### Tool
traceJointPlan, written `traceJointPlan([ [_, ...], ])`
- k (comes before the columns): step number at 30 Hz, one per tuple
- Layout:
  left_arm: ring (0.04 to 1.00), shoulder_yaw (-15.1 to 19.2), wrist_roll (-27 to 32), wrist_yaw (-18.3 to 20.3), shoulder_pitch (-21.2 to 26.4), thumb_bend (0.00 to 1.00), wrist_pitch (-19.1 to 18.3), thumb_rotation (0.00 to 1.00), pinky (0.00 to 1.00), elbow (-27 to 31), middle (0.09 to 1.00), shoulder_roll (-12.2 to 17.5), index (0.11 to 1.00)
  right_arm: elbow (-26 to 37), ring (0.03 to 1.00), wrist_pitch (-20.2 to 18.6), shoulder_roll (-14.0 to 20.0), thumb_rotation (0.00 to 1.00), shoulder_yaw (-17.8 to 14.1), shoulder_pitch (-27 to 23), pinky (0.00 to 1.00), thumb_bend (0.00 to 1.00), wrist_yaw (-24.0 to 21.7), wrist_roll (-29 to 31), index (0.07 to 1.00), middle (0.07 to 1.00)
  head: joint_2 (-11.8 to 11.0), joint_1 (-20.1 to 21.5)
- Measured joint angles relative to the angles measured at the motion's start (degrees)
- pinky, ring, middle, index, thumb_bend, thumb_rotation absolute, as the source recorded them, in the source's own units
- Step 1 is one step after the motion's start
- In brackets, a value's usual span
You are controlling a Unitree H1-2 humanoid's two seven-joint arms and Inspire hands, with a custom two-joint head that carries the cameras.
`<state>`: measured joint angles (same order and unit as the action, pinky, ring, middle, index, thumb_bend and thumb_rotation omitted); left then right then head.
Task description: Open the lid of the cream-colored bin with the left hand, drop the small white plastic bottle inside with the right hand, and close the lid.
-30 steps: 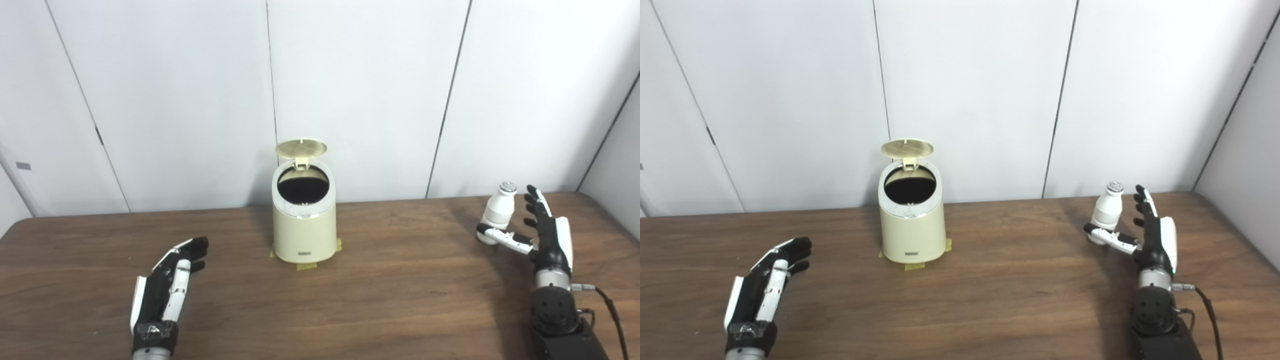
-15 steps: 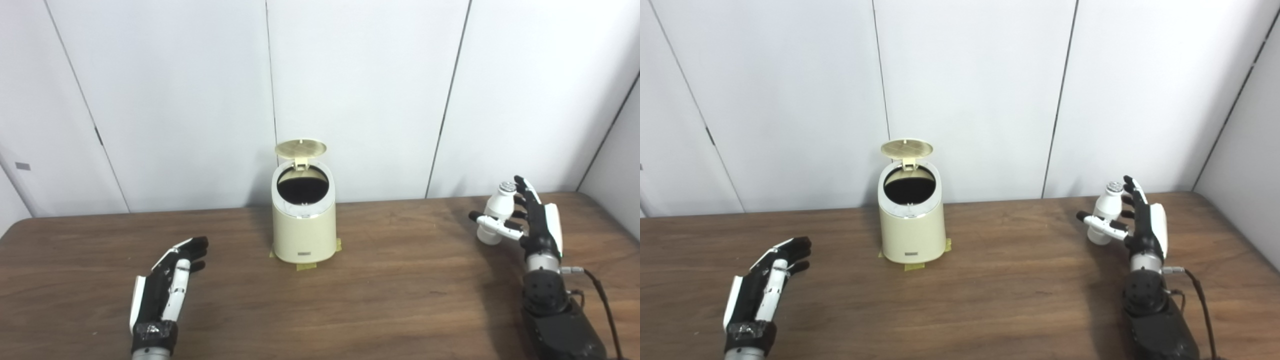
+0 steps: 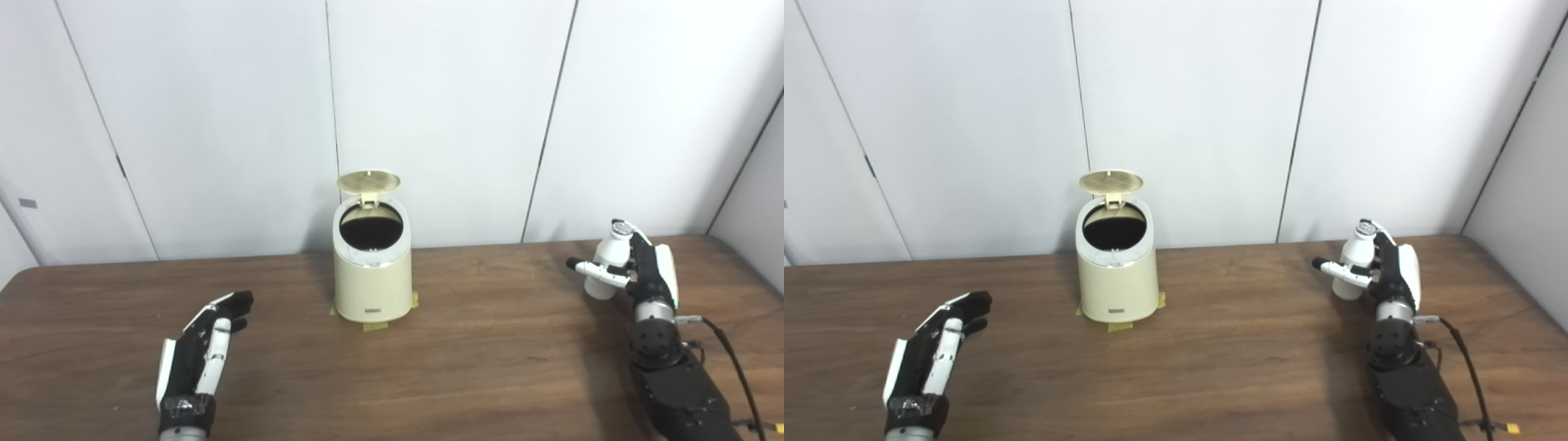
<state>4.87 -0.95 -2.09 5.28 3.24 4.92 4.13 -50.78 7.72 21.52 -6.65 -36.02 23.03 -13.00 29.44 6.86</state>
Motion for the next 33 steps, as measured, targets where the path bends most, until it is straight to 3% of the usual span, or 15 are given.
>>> traceJointPlan([
  [3,0.797,0.0,-0.1,0.0,0.0,0.16,0.0,0.76,0.79,0.0,0.761,0.0,0.724,-0.6,0.572,0.7,-0.1,0.03,0.0,-0.2,0.50,0.83,1.9,0.0,0.640,0.601,0.1,0.1],
  [5,0.796,0.0,-0.1,0.0,0.0,0.16,0.0,0.76,0.78,0.1,0.762,0.0,0.724,-1.5,0.496,1.8,-0.1,0.01,0.0,-0.5,0.42,0.59,4.1,-0.1,0.536,0.486,0.1,0.2],
  [7,0.796,0.0,0.0,0.0,0.0,0.16,0.0,0.76,0.78,0.2,0.762,0.0,0.724,-2.3,0.475,2.4,-0.1,0.00,0.2,-0.7,0.41,0.54,6.1,-0.4,0.500,0.480,0.1,0.3],
  [14,0.788,0.1,0.3,0.0,0.0,0.16,0.0,0.73,0.78,0.2,0.754,0.0,0.717,-2.3,0.420,2.5,-0.1,0.00,0.7,-0.7,0.37,0.52,8.2,-0.8,0.522,0.468,0.1,0.4],
  [23,0.784,0.0,0.2,0.0,0.0,0.17,0.0,0.74,0.78,0.2,0.750,0.0,0.713,-2.3,0.419,2.5,-0.1,0.00,0.9,-0.7,0.37,0.52,8.8,-0.9,0.524,0.468,0.0,0.8],
  [28,0.778,0.0,0.2,0.0,0.0,0.16,0.0,0.67,0.77,0.2,0.748,0.0,0.714,-1.6,0.419,2.7,-0.1,0.00,0.9,-0.6,0.37,0.52,8.8,-0.8,0.530,0.473,-0.2,1.1],
  [33,0.783,0.0,0.2,0.0,0.0,0.16,0.0,0.73,0.78,0.2,0.750,0.0,0.713,6.1,0.420,2.9,-0.5,0.00,1.1,1.5,0.37,0.52,7.8,-0.8,0.527,0.485,-0.3,0.7],
])
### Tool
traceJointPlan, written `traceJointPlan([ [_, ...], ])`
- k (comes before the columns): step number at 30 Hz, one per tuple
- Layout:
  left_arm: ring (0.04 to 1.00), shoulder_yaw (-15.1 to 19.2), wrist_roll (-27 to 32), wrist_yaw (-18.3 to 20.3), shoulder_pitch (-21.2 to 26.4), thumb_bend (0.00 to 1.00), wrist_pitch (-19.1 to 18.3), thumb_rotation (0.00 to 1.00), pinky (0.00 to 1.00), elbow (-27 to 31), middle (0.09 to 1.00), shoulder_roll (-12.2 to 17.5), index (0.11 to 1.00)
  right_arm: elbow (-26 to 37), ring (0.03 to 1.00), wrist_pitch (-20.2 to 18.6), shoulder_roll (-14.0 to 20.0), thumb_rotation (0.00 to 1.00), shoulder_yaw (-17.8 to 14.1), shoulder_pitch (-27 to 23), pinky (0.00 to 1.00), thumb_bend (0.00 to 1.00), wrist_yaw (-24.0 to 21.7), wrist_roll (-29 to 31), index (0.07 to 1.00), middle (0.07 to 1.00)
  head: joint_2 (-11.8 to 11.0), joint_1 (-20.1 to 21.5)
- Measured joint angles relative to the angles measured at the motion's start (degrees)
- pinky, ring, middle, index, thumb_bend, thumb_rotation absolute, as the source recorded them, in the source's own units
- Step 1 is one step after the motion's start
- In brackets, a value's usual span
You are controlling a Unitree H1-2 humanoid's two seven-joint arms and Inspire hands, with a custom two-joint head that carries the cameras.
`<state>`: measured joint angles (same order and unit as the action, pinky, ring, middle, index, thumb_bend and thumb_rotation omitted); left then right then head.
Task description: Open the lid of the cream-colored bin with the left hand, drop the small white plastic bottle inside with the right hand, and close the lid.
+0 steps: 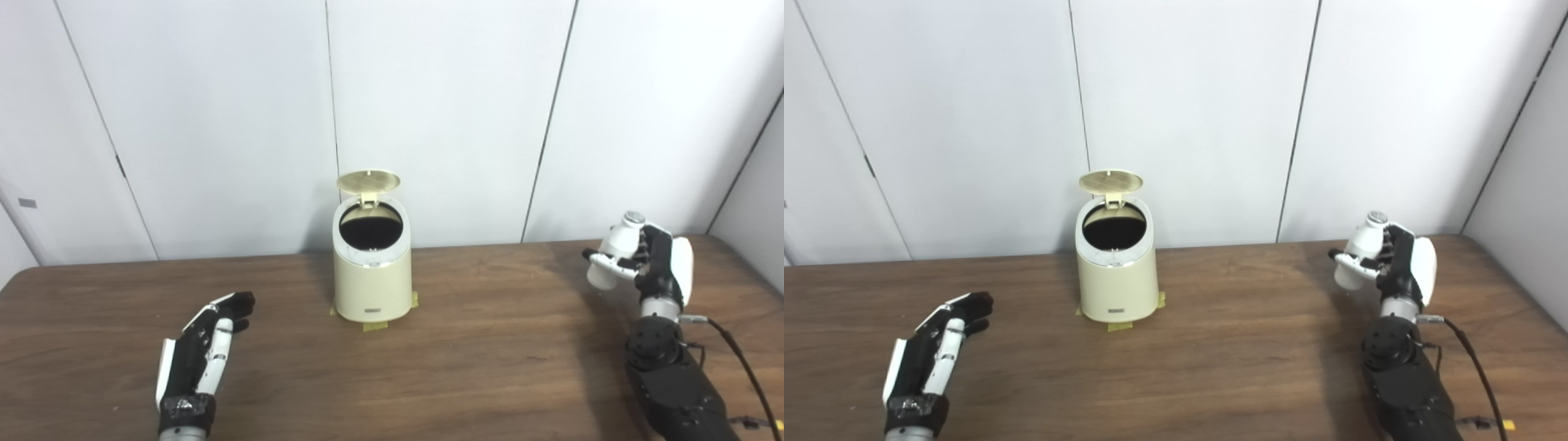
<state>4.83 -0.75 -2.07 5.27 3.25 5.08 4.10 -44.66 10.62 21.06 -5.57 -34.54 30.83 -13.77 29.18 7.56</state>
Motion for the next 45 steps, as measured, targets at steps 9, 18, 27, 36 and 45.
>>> traceJointPlan([
  [9,0.780,-0.1,-0.2,-0.1,0.0,0.15,0.1,0.73,0.76,-0.1,0.749,0.0,0.712,12.8,0.416,2.4,-1.8,0.00,2.0,2.5,0.37,0.51,-5.0,-0.6,0.519,0.501,-0.4,-0.4],
  [18,0.779,-0.5,-1.6,-0.4,0.1,0.16,0.1,0.73,0.76,0.0,0.749,-0.3,0.710,21.5,0.419,3.1,-5.8,0.00,3.8,2.7,0.36,0.51,-11.7,0.2,0.523,0.500,-0.5,-1.1],
  [27,0.778,-0.6,-2.3,-0.6,0.1,0.16,0.1,0.74,0.76,0.0,0.749,-0.9,0.714,33.9,0.454,-3.2,-10.5,0.00,7.0,4.6,0.60,0.52,-15.9,-4.0,0.526,0.452,-0.8,-1.1],
  [36,0.774,-0.7,-2.7,-0.7,0.3,0.16,0.1,0.73,0.75,0.0,0.745,-1.5,0.711,38.0,0.412,-5.3,-13.4,0.00,8.9,3.9,0.34,0.51,-20.1,-4.6,0.538,0.480,-1.1,-1.5],
  [45,0.781,-1.0,-4.0,-1.6,0.4,0.15,0.1,0.75,0.76,0.0,0.750,-1.8,0.717,35.7,0.374,3.0,-14.2,0.00,12.4,2.6,0.30,0.51,-20.0,-7.6,0.554,0.490,-1.3,-1.8],
])
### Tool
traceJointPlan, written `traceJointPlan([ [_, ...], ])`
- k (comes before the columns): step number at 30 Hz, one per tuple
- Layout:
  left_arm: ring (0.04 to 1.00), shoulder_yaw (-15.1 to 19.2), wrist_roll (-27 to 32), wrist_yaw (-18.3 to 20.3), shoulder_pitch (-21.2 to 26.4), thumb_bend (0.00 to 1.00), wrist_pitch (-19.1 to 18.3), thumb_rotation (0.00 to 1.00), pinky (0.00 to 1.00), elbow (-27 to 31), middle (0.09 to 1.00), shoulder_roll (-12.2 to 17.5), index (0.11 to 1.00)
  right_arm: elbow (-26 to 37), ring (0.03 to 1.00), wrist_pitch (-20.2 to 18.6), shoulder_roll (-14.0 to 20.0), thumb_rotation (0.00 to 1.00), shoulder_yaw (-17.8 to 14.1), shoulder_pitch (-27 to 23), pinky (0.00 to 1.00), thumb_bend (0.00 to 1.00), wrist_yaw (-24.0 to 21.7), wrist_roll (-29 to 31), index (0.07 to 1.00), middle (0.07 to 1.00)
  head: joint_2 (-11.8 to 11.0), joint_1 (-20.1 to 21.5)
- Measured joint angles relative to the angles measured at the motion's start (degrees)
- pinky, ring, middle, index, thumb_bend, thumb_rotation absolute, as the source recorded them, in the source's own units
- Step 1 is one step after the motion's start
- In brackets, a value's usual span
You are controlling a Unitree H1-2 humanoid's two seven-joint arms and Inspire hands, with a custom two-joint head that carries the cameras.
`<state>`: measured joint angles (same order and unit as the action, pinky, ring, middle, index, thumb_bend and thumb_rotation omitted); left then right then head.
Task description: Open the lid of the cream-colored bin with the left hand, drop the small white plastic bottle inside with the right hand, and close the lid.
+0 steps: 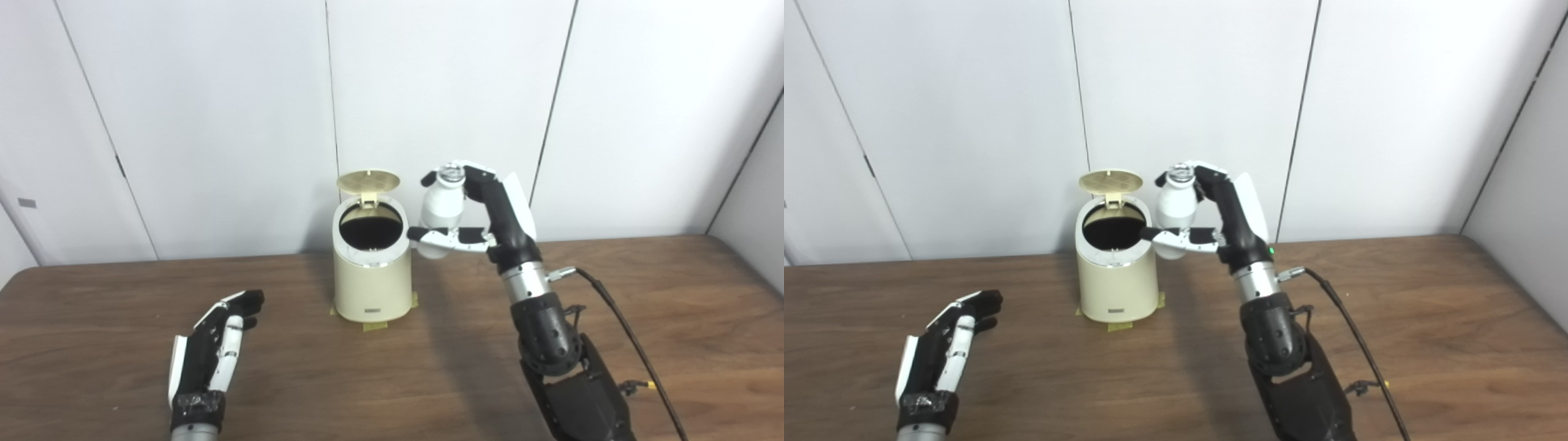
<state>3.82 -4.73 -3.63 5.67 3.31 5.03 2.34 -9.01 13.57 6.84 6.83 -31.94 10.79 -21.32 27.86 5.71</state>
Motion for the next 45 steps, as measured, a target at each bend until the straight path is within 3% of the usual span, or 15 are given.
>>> traceJointPlan([
  [8,0.784,-0.8,0.0,-0.1,0.1,0.15,0.0,0.77,0.76,0.0,0.758,-0.2,0.725,-3.3,0.387,8.9,-2.3,0.00,1.8,-2.0,0.31,0.51,-0.3,0.7,0.529,0.508,-0.1,-1.0],
  [13,0.781,-0.9,0.0,-0.1,0.1,0.14,0.0,0.75,0.75,0.0,0.754,-0.3,0.723,-5.5,0.438,11.3,-0.8,0.00,6.4,-4.1,0.24,0.52,1.2,0.9,0.494,0.482,-0.1,-1.5],
  [14,0.781,-0.9,0.0,-0.1,0.1,0.14,0.0,0.75,0.75,0.1,0.755,-0.3,0.724,-6.3,0.406,11.5,-0.4,0.00,7.8,-4.7,0.28,0.52,2.3,1.0,0.506,0.497,-0.1,-1.6],
  [18,0.779,-1.2,0.0,-0.1,0.1,0.14,0.0,0.74,0.74,0.1,0.754,-0.5,0.722,-8.6,0.424,11.6,1.2,0.00,12.1,-6.9,0.36,0.52,5.3,2.3,0.492,0.499,0.0,-2.4],
  [27,0.780,-1.6,-0.8,-0.4,-0.2,0.14,0.0,0.77,0.75,1.9,0.753,-0.7,0.723,-13.1,0.392,11.7,2.7,0.00,19.2,-10.5,0.32,0.51,13.3,3.8,0.501,0.510,0.2,-3.6],
  [34,0.778,-1.8,-1.2,-0.5,-0.6,0.14,0.0,0.74,0.75,2.0,0.753,-1.5,0.723,-17.1,0.408,11.9,5.4,0.00,26.0,-15.2,0.35,0.52,21.7,0.3,0.499,0.503,0.4,-4.0],
  [45,0.773,-1.8,-2.1,-0.5,-1.2,0.15,-0.1,0.75,0.74,3.7,0.750,-1.6,0.723,-21.1,0.416,12.1,7.4,0.00,33.8,-18.1,0.35,0.52,32.9,-6.7,0.497,0.500,1.0,-4.6],
])
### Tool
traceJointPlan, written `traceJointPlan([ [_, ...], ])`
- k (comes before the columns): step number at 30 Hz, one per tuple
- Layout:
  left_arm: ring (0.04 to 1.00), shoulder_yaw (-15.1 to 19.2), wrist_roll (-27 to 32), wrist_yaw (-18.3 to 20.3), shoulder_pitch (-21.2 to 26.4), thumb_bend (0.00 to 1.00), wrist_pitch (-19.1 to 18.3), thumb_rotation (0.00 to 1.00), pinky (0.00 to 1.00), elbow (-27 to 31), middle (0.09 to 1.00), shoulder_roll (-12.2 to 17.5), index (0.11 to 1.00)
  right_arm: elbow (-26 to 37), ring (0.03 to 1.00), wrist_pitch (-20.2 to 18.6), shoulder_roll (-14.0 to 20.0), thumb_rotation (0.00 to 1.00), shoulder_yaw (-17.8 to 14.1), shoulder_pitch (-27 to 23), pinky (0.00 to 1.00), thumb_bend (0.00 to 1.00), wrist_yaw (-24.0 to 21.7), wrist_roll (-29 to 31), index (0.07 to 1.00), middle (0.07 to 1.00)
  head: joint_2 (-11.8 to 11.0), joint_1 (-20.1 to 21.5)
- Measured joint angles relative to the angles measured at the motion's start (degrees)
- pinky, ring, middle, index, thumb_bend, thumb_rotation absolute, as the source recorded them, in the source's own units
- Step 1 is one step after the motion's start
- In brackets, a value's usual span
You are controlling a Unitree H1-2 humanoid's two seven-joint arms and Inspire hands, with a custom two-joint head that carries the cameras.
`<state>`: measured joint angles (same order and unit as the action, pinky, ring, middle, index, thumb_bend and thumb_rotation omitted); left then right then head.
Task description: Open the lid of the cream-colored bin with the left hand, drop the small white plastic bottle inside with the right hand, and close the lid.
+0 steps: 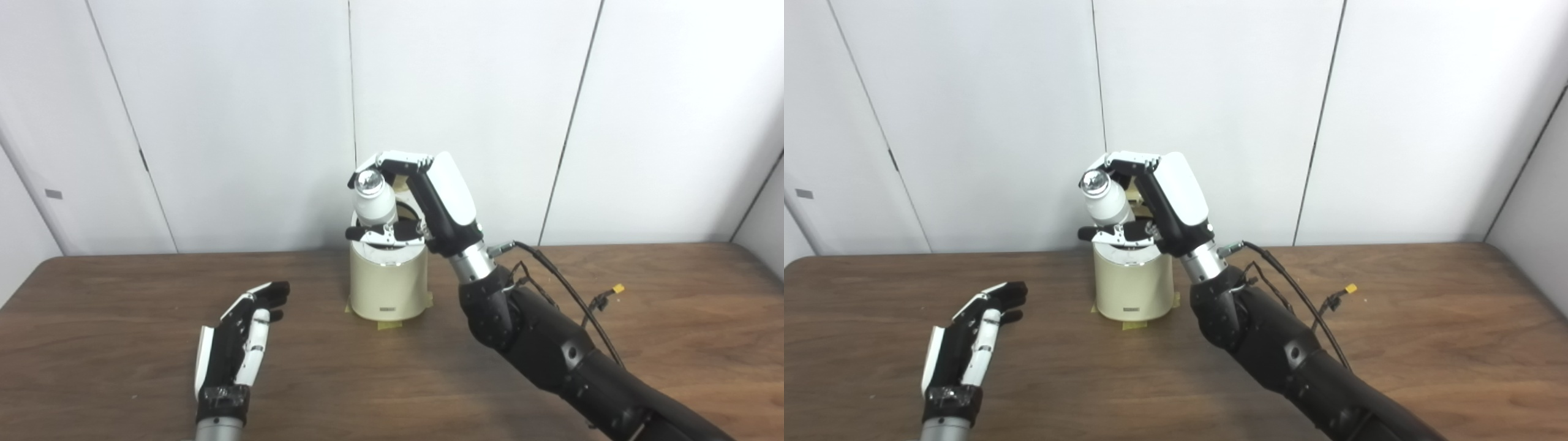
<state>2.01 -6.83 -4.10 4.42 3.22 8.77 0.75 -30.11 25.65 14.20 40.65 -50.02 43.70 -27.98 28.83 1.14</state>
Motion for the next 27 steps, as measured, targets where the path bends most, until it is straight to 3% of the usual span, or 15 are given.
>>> traceJointPlan([
  [6,0.774,0.0,0.0,0.0,0.0,0.15,-0.1,0.77,0.74,0.0,0.749,0.0,0.721,-2.3,0.421,0.0,1.0,0.00,2.9,-1.6,0.36,0.52,4.3,-2.0,0.496,0.498,0.2,-0.1],
  [11,0.773,0.0,0.0,0.1,0.0,0.15,-0.5,0.77,0.74,0.1,0.750,0.0,0.723,-2.7,0.423,0.1,1.3,0.00,4.9,-1.9,0.36,0.52,5.3,-1.9,0.495,0.498,0.4,-0.2],
  [27,0.778,-0.4,-0.1,0.2,-0.2,0.15,-1.3,0.77,0.75,0.5,0.752,-0.1,0.719,-2.7,0.426,0.1,1.3,0.00,5.5,-1.9,0.36,0.52,5.7,-2.8,0.493,0.497,0.4,-0.4],
])
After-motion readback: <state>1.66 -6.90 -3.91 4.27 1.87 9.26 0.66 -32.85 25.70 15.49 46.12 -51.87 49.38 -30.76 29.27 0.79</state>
